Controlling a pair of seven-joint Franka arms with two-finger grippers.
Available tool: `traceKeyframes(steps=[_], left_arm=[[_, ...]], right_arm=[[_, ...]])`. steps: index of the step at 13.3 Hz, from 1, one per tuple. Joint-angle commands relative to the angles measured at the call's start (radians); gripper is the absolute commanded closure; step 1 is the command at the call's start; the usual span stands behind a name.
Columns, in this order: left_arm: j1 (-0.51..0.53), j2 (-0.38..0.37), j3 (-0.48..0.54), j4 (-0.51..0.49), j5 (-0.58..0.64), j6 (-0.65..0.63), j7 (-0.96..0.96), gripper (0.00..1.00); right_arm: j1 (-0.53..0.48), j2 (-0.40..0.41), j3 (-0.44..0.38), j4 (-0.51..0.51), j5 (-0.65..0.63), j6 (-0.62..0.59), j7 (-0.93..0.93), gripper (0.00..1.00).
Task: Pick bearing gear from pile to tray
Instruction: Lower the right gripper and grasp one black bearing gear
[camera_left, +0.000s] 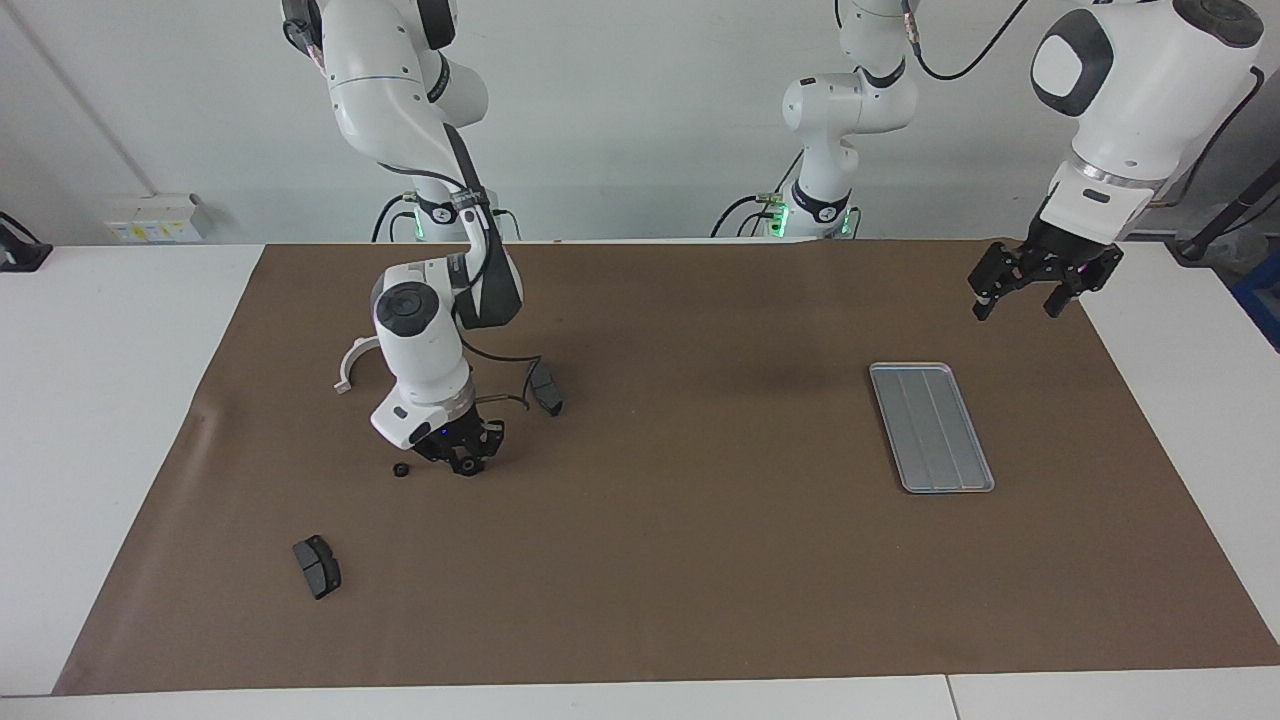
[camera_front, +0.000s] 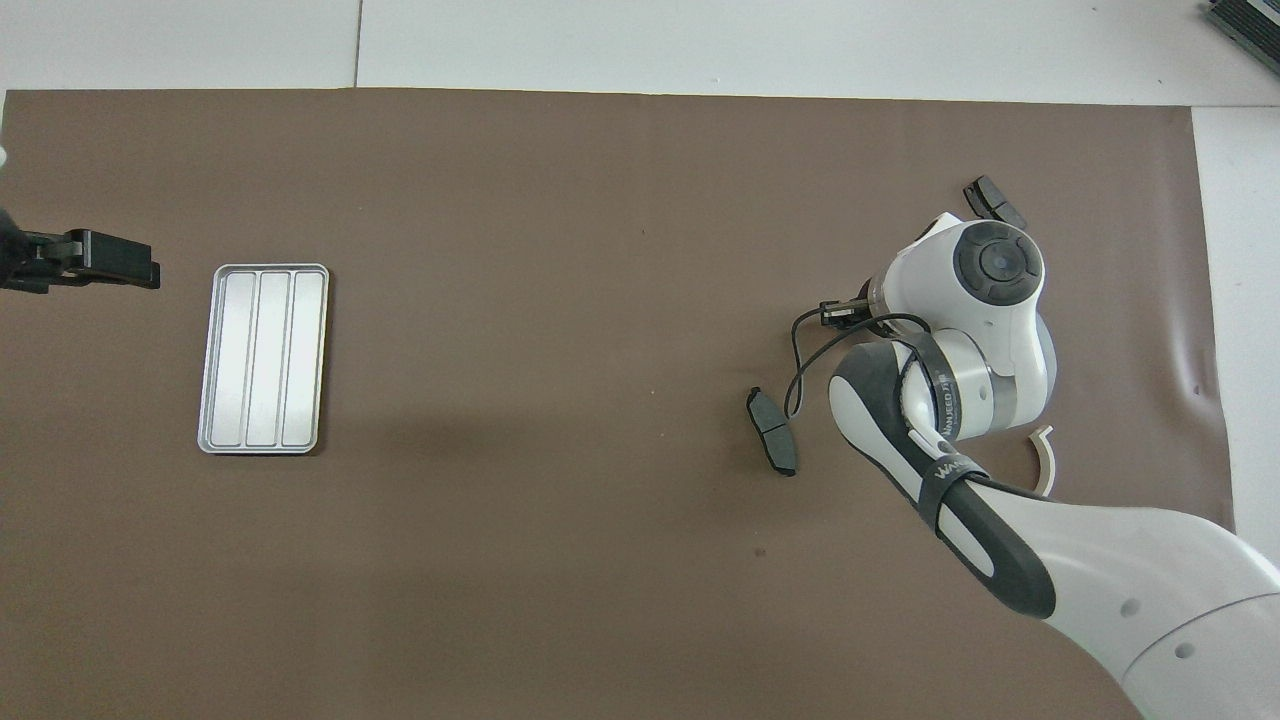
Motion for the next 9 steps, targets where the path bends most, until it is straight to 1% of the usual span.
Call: traceKeyframes(steps=[1,5,7,9], left_arm=[[-0.008,-0.017,0.005,-0.025,0.009,0.020,0.007,0.00],[-0.008,-0.017,0.005,-0.025,0.009,0.020,0.007,0.00],[-0.010,-0.017,0.005,-0.025,0.009,0.020,0.007,0.00],[-0.011,-0.017,0.005,-0.025,0.009,0.020,0.007,0.00]], right_arm=[[-0.002,0.000,0.000,-0.002,0.019,0.010,0.004,1.00],[-0.002,-0.024,0.000,0.015,0.022,-0.029,0.018,1.00],[-0.001,-0.052,0.003,0.053,0.022,-0.086,0.050,1.00],[-0.001,-0.060,0.022,0.110,0.022,-0.162,0.052,1.00]])
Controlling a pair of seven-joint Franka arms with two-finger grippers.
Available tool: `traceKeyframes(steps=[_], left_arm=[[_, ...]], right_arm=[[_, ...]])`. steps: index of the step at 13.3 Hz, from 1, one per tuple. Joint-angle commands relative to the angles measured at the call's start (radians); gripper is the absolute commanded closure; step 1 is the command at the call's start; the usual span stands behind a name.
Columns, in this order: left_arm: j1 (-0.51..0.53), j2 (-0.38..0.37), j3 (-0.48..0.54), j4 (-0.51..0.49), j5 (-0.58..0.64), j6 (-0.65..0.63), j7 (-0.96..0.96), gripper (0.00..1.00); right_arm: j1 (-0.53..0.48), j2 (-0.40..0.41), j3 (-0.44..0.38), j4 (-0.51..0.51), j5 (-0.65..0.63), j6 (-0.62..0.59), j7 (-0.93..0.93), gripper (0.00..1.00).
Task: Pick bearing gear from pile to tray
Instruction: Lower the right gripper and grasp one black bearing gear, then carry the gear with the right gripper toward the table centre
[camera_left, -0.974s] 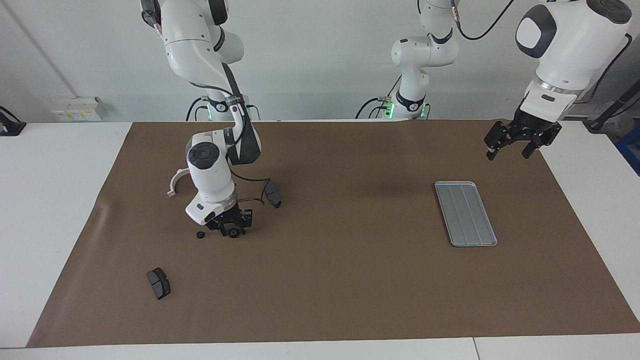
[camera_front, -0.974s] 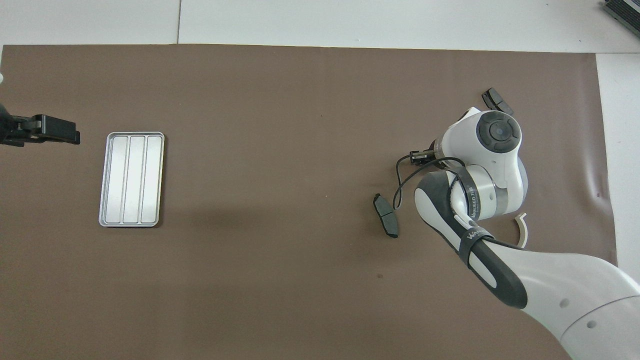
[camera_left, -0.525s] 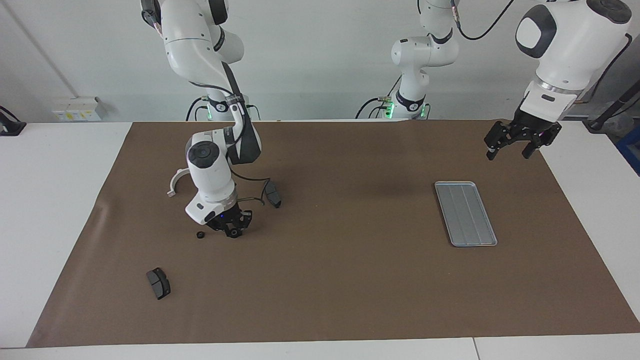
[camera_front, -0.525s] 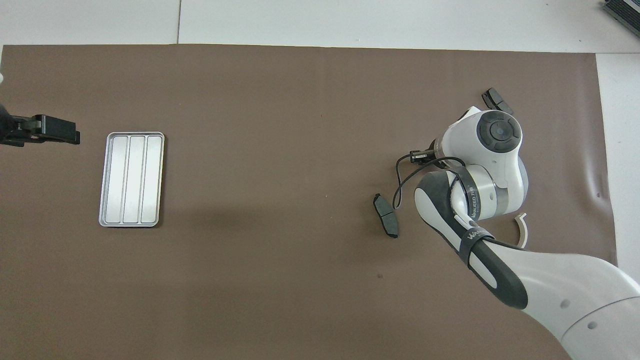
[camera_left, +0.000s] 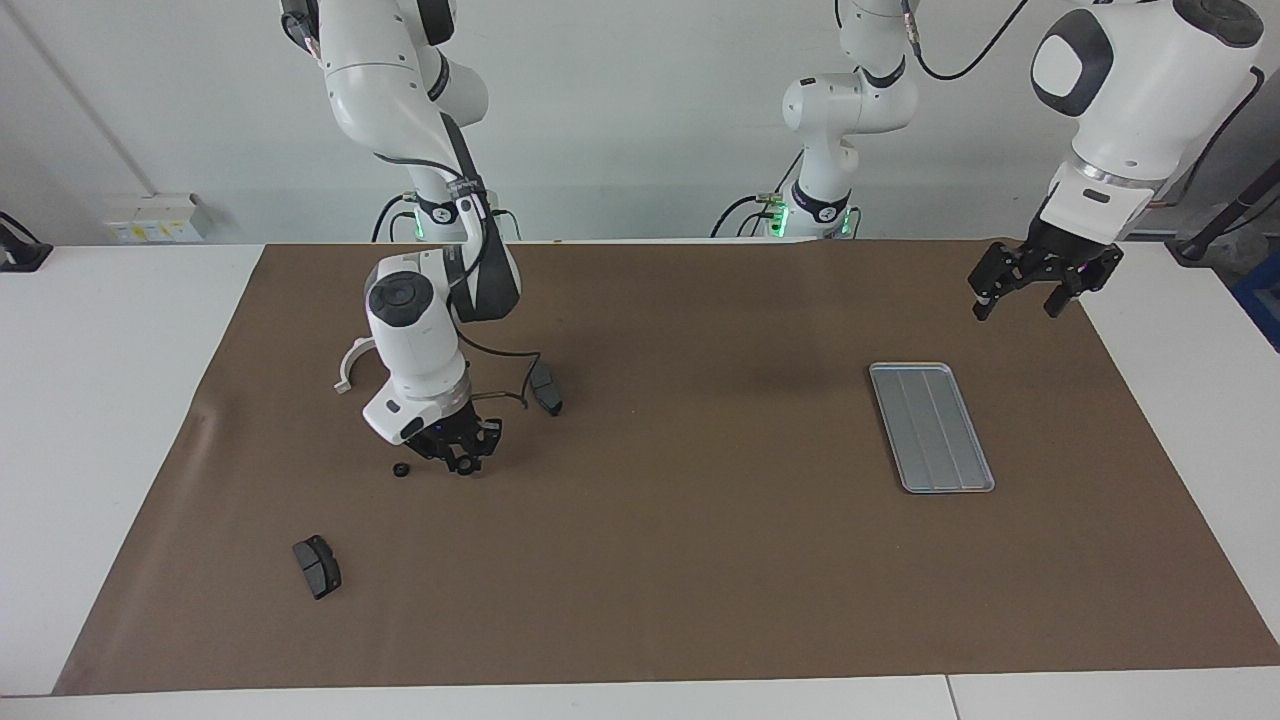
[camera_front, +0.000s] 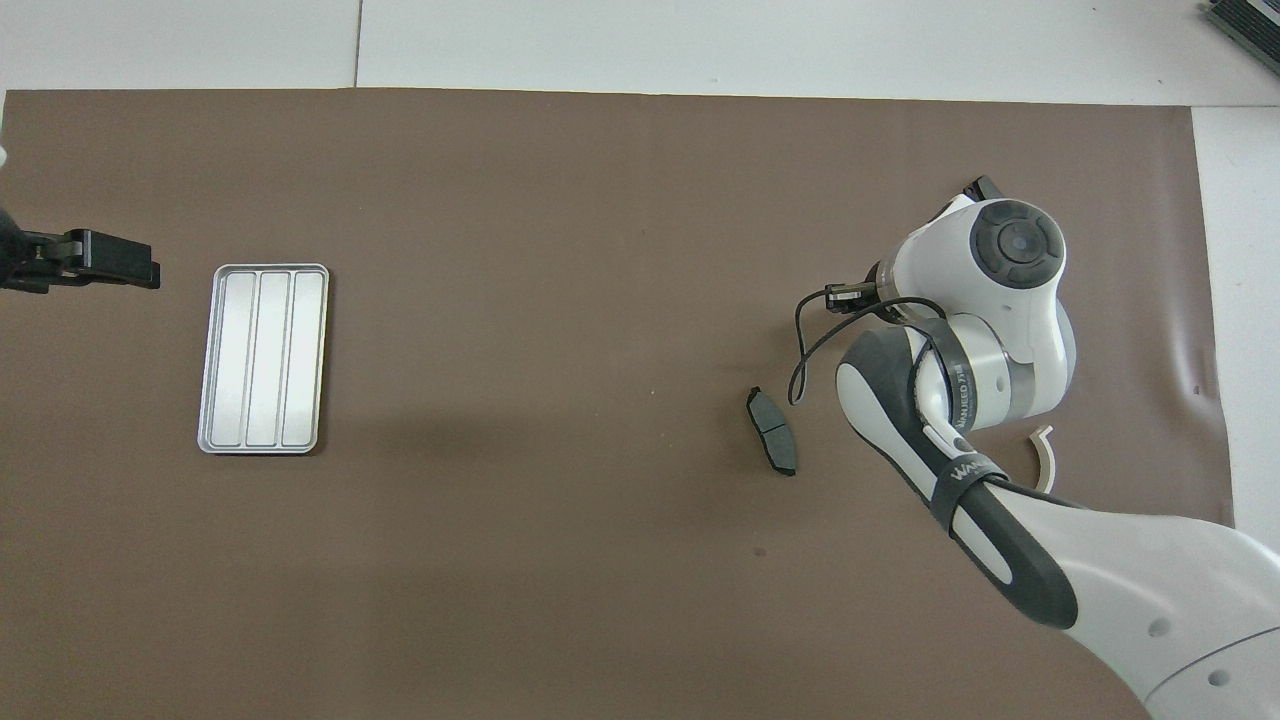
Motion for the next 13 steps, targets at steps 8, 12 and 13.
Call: traceKeyframes(steps=[8,12,13], left_arm=[[-0.011,-0.017,0.006,-0.025,0.009,0.012,0.007,0.00],[-0.010,-0.017,0.006,-0.025,0.009,0.020,0.010,0.00],[-0.008,-0.017,0.006,-0.025,0.009,0.018,0.011,0.00]], right_arm=[[0.066,-0.024,0.124,0.143,0.019,-0.106,0.303,1.00],[0.177,0.002,0.124,0.178,0.019,-0.098,0.481,1.00],[0.205,0.019,0.124,0.181,0.021,-0.093,0.525,1.00]])
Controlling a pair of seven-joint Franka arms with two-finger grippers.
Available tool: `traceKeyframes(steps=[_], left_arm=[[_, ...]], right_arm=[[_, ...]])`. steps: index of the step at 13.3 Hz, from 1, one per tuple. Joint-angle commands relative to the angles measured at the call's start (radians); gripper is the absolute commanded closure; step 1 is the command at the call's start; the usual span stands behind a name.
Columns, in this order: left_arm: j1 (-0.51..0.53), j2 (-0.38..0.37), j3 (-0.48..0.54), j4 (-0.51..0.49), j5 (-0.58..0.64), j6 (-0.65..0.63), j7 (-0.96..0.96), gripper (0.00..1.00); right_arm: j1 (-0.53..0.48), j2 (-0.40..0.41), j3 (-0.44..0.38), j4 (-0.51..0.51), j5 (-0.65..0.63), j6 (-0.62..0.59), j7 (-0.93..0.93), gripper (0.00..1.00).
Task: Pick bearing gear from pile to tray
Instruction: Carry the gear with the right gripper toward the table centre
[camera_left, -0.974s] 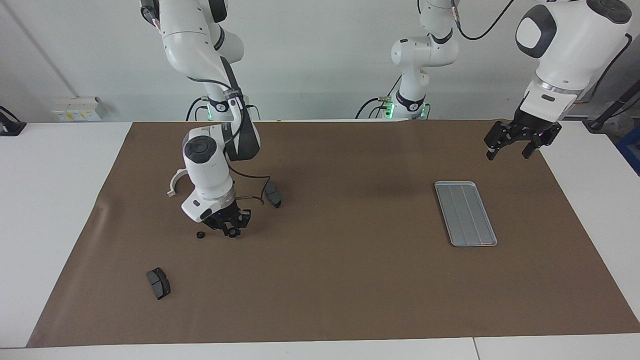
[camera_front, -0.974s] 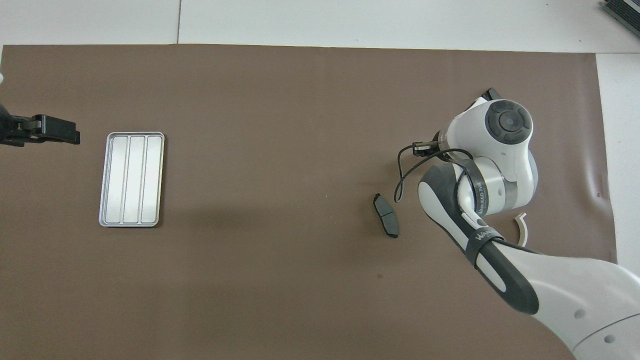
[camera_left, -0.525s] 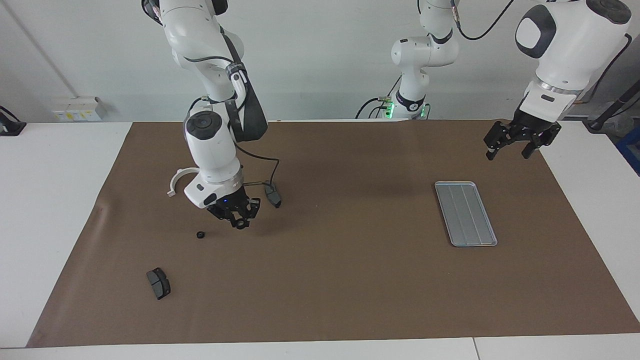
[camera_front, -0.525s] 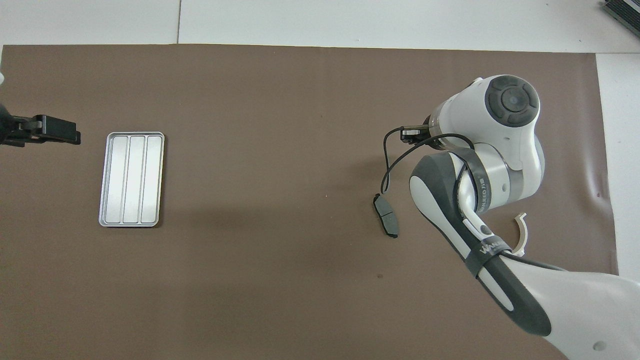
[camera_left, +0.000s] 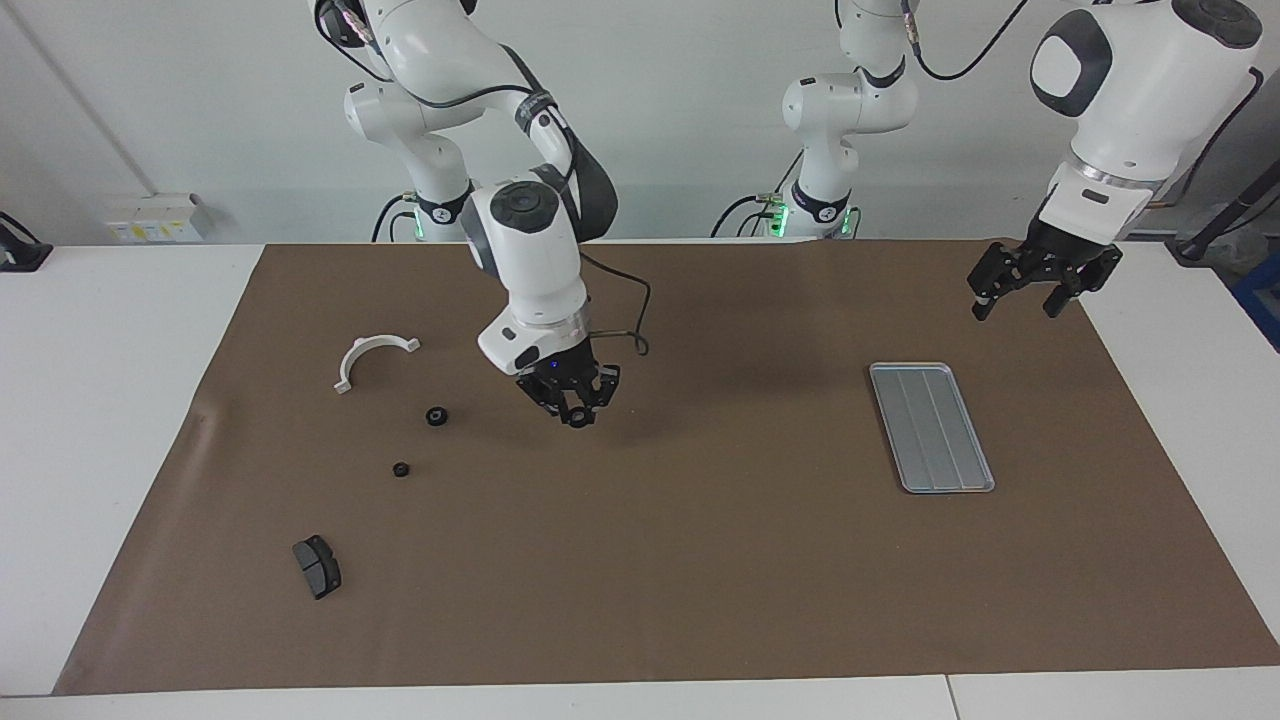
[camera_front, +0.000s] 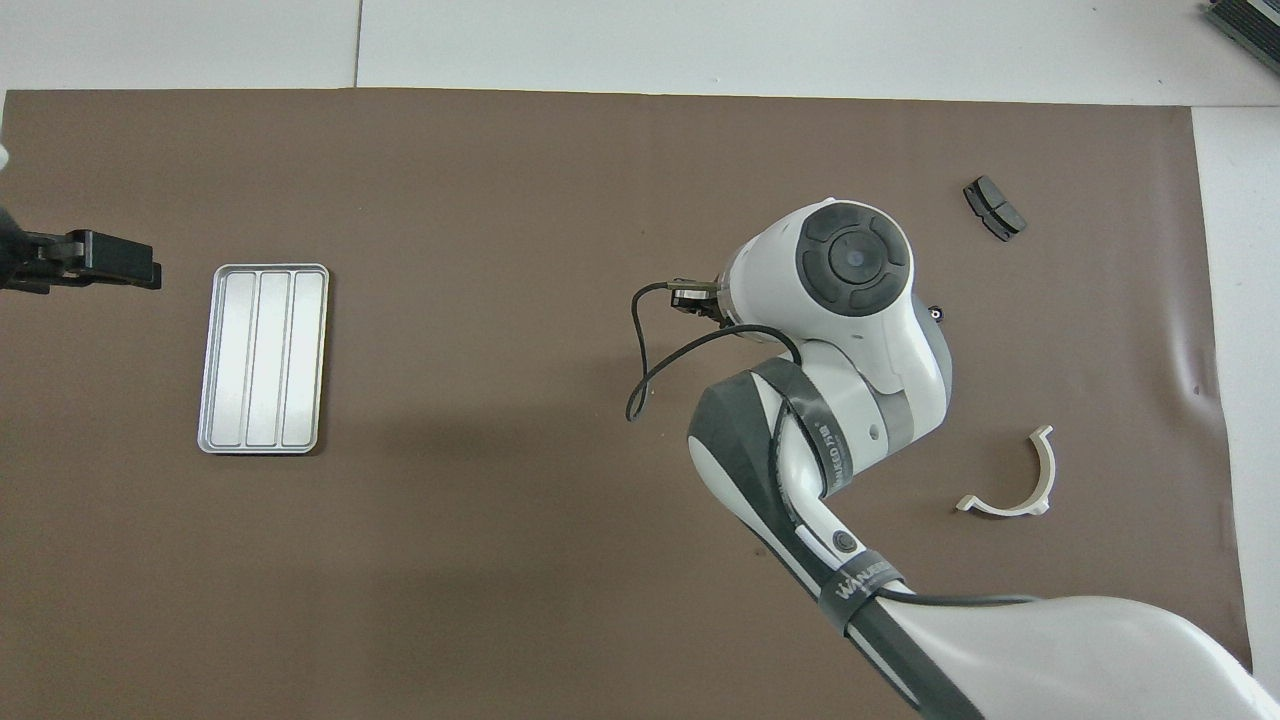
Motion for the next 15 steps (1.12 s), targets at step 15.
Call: traceKeyframes(steps=[15], left_arm=[[-0.022,-0.036,0.006,-0.086,0.009,0.016,0.000,0.00]], right_arm=[[0.207,0.241,-0.003,0.078,-0.034,0.165,0.305,0.67]])
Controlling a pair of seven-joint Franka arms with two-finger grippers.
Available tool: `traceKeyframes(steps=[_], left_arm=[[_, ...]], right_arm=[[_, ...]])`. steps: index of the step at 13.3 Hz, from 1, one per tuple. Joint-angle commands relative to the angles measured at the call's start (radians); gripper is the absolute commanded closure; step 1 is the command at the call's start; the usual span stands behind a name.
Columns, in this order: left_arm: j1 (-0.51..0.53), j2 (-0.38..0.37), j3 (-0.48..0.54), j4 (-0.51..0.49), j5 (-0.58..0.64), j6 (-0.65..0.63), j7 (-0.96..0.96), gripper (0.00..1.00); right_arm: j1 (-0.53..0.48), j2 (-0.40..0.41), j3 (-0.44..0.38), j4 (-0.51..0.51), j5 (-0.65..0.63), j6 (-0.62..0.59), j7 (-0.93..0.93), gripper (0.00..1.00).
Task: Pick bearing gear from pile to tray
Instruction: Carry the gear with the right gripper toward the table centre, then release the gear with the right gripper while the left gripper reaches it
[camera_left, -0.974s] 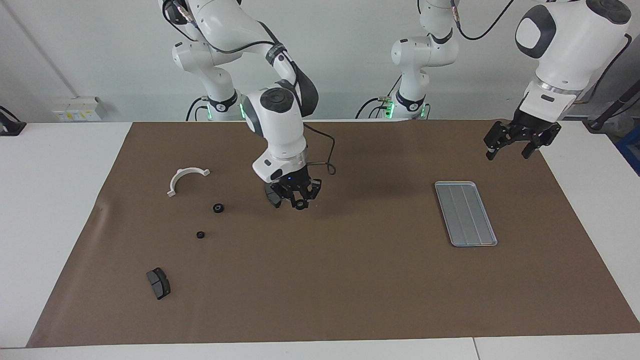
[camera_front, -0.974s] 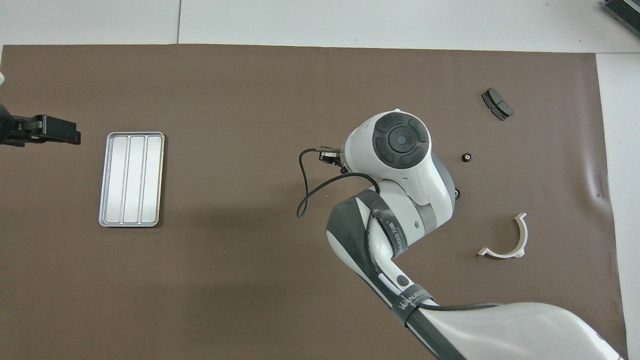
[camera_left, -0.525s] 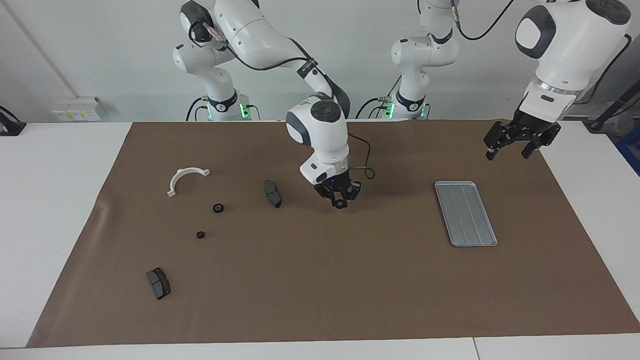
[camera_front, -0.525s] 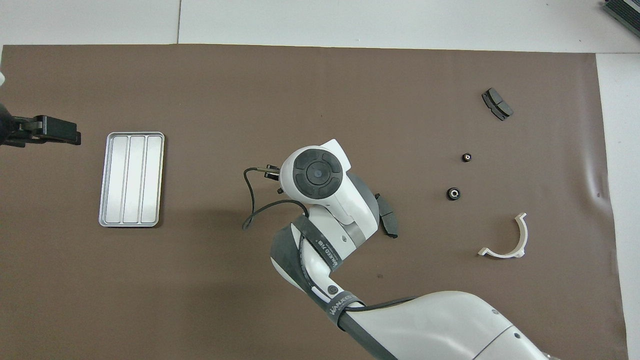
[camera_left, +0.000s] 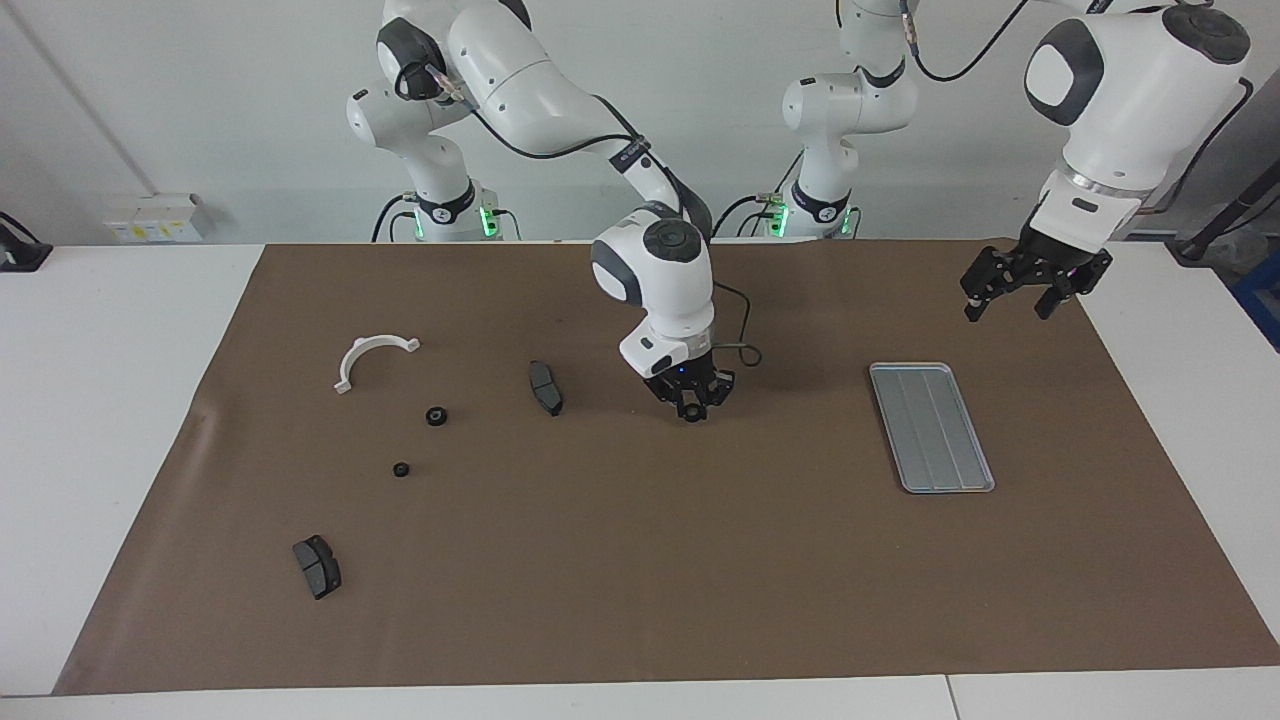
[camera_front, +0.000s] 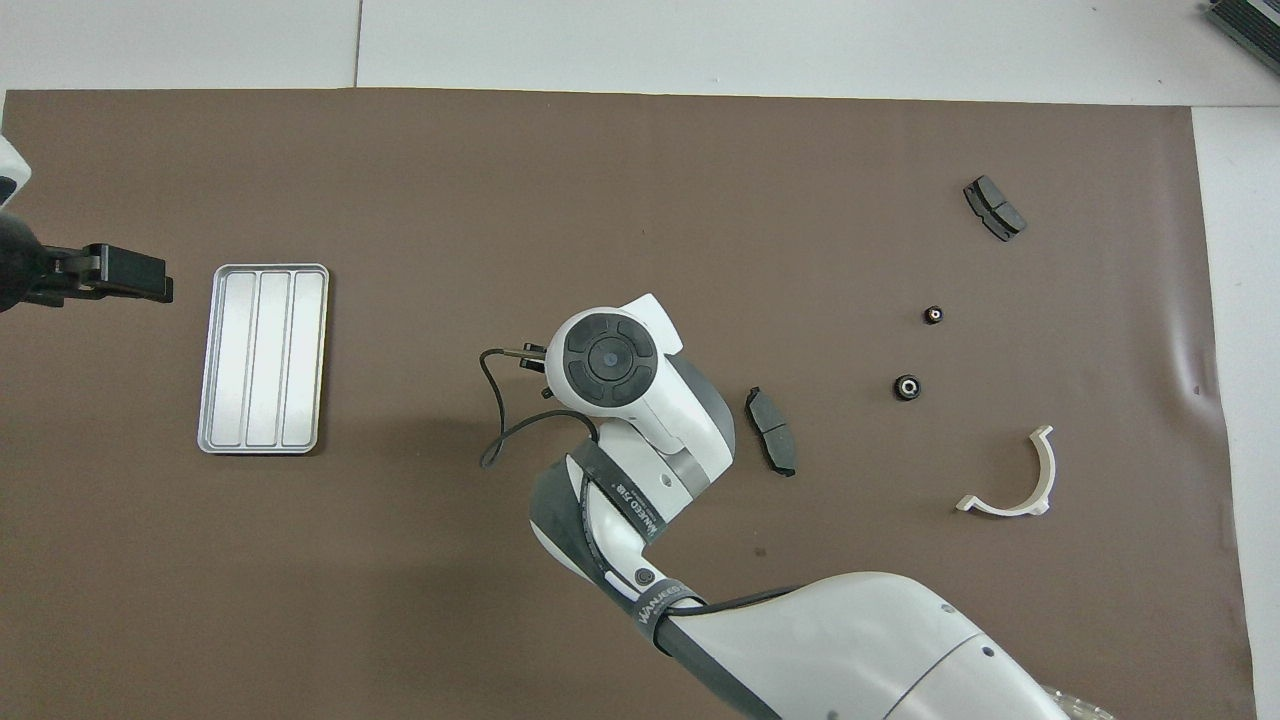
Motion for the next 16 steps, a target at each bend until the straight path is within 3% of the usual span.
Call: traceKeyframes(steps=[1,2,4,7,10,16], left_arm=[[-0.019,-0.029,0.007,-0.047,0.009,0.017,0.001,0.00],[-0.019,-0.029,0.007,-0.049,0.009,0.017,0.001,0.00],[-0.020,-0.028,0.007,-0.049,0.009,0.018,0.000,0.00],[-0.020,-0.019,0.004,-0.047,0.009,0.018,0.000,0.00],[-0.091,0.029,0.000,-0.035,0.013,0.021,-0.083,0.00],[-0.243,0.144,0.000,0.042,0.052,0.017,-0.267,0.00]], right_arm=[[-0.005,-0.002,0.005,-0.048,-0.025,0.056,0.008,0.64],[-0.005,-0.004,0.005,-0.055,-0.025,0.064,0.008,0.55],[-0.004,-0.004,0.003,-0.046,-0.028,0.054,0.010,0.00],[-0.007,-0.022,-0.006,-0.023,-0.042,0.014,0.011,0.00],[-0.085,-0.117,-0.009,-0.040,-0.057,-0.052,-0.042,0.00],[-0.272,-0.211,-0.011,-0.068,-0.057,-0.152,-0.362,0.00]])
